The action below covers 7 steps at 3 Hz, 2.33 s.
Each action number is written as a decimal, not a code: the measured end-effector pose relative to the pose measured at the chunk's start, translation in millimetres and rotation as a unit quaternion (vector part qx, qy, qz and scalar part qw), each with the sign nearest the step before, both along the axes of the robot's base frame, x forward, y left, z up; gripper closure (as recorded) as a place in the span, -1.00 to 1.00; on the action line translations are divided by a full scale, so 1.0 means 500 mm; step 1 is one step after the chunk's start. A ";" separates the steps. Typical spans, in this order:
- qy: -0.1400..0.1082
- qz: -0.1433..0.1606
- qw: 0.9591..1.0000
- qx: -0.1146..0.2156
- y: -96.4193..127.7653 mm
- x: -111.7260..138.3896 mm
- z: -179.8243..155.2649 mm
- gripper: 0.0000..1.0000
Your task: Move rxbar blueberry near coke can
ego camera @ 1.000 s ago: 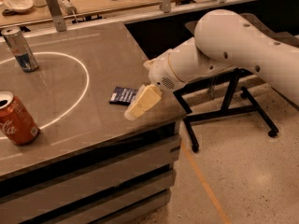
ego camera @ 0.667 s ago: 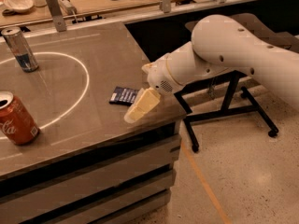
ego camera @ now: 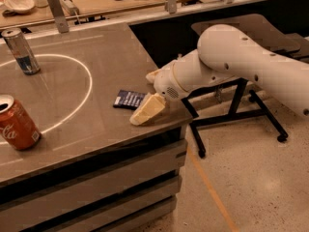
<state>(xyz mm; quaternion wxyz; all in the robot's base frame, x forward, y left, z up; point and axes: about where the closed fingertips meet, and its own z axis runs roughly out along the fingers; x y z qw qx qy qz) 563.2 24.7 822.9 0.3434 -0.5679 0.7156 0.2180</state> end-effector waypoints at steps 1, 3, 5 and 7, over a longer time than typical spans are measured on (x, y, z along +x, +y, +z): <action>0.010 -0.012 1.000 0.001 -0.013 0.012 -0.010 -0.38; 0.023 -0.018 1.000 0.000 -0.022 0.014 -0.009 0.54; 0.023 -0.018 1.000 0.000 -0.022 0.014 0.006 1.00; 0.009 0.039 0.998 0.050 0.048 -0.001 0.030 1.00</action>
Offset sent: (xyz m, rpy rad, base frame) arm 0.0095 -0.0227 -0.0177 -0.0050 0.0942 -0.0645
